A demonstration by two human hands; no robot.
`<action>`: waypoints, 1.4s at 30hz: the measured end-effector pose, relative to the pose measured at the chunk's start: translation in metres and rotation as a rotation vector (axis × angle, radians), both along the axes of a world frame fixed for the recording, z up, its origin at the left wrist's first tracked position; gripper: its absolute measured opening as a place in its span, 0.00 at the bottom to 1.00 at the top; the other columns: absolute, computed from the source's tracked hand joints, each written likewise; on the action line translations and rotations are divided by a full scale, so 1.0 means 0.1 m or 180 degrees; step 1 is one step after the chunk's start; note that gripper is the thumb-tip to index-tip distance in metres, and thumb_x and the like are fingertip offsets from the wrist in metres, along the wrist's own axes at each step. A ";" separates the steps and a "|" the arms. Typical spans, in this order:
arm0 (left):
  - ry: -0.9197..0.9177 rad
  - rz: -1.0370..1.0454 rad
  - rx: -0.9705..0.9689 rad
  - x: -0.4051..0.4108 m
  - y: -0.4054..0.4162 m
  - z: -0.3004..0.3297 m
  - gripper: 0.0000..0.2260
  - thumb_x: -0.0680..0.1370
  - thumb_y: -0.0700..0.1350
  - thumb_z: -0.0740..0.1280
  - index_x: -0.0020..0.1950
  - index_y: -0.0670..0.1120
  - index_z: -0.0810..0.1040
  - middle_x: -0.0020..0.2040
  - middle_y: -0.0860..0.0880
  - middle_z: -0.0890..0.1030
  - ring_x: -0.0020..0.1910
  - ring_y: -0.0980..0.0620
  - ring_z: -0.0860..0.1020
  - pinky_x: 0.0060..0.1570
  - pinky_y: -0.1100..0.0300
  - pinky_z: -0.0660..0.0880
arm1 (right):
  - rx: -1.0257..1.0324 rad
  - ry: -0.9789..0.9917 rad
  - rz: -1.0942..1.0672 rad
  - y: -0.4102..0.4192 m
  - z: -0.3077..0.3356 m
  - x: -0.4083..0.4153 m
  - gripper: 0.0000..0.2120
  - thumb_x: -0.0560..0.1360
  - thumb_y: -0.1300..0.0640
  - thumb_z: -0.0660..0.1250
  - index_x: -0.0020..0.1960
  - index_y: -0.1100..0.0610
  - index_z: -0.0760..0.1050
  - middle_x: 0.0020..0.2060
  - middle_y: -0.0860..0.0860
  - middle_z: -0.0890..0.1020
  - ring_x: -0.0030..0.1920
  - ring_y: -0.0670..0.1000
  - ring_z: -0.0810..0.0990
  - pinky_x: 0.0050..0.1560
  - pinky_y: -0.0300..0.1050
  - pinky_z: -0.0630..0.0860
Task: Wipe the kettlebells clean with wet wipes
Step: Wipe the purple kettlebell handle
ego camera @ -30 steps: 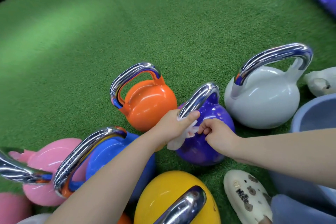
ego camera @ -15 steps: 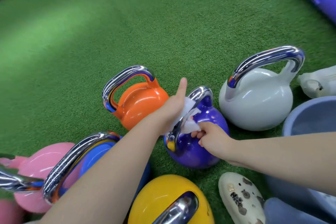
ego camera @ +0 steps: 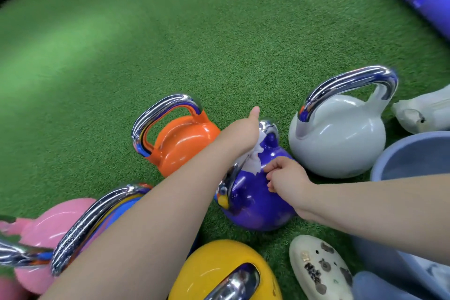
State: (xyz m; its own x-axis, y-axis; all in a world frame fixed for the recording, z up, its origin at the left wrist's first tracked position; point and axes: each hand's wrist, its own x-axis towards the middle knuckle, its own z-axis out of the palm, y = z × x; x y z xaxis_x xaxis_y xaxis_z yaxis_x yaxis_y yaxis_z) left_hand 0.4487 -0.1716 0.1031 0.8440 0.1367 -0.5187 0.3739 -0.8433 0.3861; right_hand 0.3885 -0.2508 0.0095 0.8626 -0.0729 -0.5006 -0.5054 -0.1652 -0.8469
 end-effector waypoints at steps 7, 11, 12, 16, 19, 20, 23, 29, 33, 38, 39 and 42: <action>0.0008 0.0554 -0.0962 0.17 -0.02 0.00 0.37 0.78 0.66 0.43 0.75 0.39 0.57 0.74 0.41 0.61 0.73 0.41 0.60 0.71 0.47 0.56 | -0.0241 -0.1072 -0.0658 -0.16 0.39 0.38 0.16 0.69 0.73 0.54 0.36 0.54 0.69 0.29 0.49 0.70 0.33 0.52 0.69 0.34 0.43 0.67; -0.0007 0.1328 -0.2334 0.16 0.21 0.10 0.22 0.82 0.56 0.50 0.59 0.38 0.68 0.51 0.41 0.75 0.46 0.45 0.76 0.47 0.54 0.74 | -0.0527 -0.1958 -0.0570 -0.19 0.72 0.59 0.17 0.65 0.75 0.54 0.42 0.55 0.71 0.33 0.45 0.70 0.38 0.49 0.68 0.40 0.41 0.65; -0.0050 0.1259 -0.2473 0.12 0.29 0.10 0.15 0.82 0.49 0.52 0.49 0.38 0.70 0.43 0.43 0.73 0.38 0.48 0.74 0.39 0.58 0.71 | -0.0523 -0.2153 -0.0510 -0.19 0.78 0.64 0.18 0.66 0.75 0.55 0.43 0.54 0.71 0.34 0.44 0.71 0.40 0.49 0.69 0.42 0.40 0.66; -0.0337 0.0391 -0.1970 -0.06 0.47 -0.02 0.09 0.78 0.35 0.59 0.39 0.40 0.75 0.32 0.45 0.74 0.27 0.54 0.70 0.27 0.65 0.64 | -0.0458 -0.2593 0.0709 -0.11 1.01 0.75 0.11 0.71 0.69 0.61 0.45 0.55 0.76 0.37 0.46 0.78 0.43 0.50 0.76 0.49 0.41 0.71; -0.0563 0.0318 -0.1906 -0.24 0.56 -0.07 0.08 0.79 0.44 0.62 0.45 0.41 0.77 0.37 0.43 0.73 0.33 0.52 0.68 0.31 0.60 0.63 | -0.0950 -0.2313 0.2113 0.01 1.08 0.76 0.08 0.76 0.62 0.62 0.50 0.57 0.79 0.45 0.52 0.82 0.46 0.50 0.77 0.52 0.41 0.70; -0.0556 0.0305 -0.1958 -0.29 0.57 -0.08 0.11 0.79 0.47 0.63 0.45 0.40 0.77 0.37 0.42 0.73 0.34 0.51 0.69 0.32 0.60 0.63 | -0.1167 -0.2208 0.2477 0.05 1.08 0.78 0.09 0.77 0.61 0.61 0.53 0.58 0.78 0.48 0.52 0.82 0.47 0.48 0.76 0.51 0.39 0.69; -0.0458 0.0106 -0.1923 -0.39 0.60 -0.09 0.18 0.78 0.53 0.63 0.46 0.36 0.78 0.37 0.41 0.75 0.36 0.51 0.71 0.37 0.59 0.65 | -0.1904 -0.1932 0.3406 0.10 1.10 0.81 0.11 0.79 0.57 0.58 0.56 0.58 0.77 0.52 0.53 0.81 0.49 0.48 0.74 0.44 0.36 0.64; -0.0515 -0.0401 -0.1293 -0.28 0.45 -0.01 0.14 0.82 0.49 0.54 0.42 0.45 0.74 0.31 0.50 0.71 0.28 0.55 0.67 0.26 0.63 0.62 | -0.2365 -0.1487 0.3938 0.05 1.09 1.04 0.13 0.80 0.54 0.57 0.53 0.59 0.77 0.43 0.52 0.78 0.45 0.50 0.73 0.45 0.41 0.67; -0.0381 -0.0833 -0.0763 -0.04 0.30 0.02 0.18 0.83 0.46 0.51 0.60 0.36 0.73 0.57 0.37 0.77 0.56 0.41 0.75 0.48 0.57 0.68 | -0.2079 -0.1629 0.3387 -0.13 0.97 1.13 0.10 0.78 0.55 0.60 0.50 0.58 0.79 0.38 0.48 0.76 0.41 0.47 0.72 0.37 0.31 0.65; 0.0318 -0.0942 -0.0801 0.29 0.09 0.06 0.15 0.83 0.43 0.52 0.57 0.35 0.73 0.48 0.37 0.76 0.47 0.43 0.76 0.46 0.56 0.70 | -0.2189 -0.1480 0.2926 -0.42 0.82 1.16 0.11 0.78 0.58 0.59 0.55 0.54 0.78 0.44 0.47 0.76 0.46 0.47 0.73 0.47 0.39 0.68; 0.0509 -0.0857 -0.0959 0.33 0.08 0.07 0.13 0.82 0.43 0.53 0.52 0.37 0.74 0.43 0.40 0.76 0.41 0.46 0.75 0.42 0.58 0.71 | -0.2242 -0.1389 0.2914 -0.44 0.79 1.17 0.11 0.78 0.59 0.58 0.56 0.54 0.77 0.44 0.48 0.77 0.46 0.48 0.73 0.47 0.39 0.68; 0.0958 -0.0692 -0.1241 0.37 0.08 0.06 0.09 0.80 0.41 0.58 0.45 0.40 0.75 0.36 0.46 0.76 0.33 0.50 0.74 0.36 0.61 0.72 | -0.2228 -0.1481 0.2697 -0.41 0.74 1.18 0.13 0.77 0.62 0.58 0.58 0.55 0.76 0.49 0.50 0.79 0.50 0.50 0.76 0.48 0.39 0.69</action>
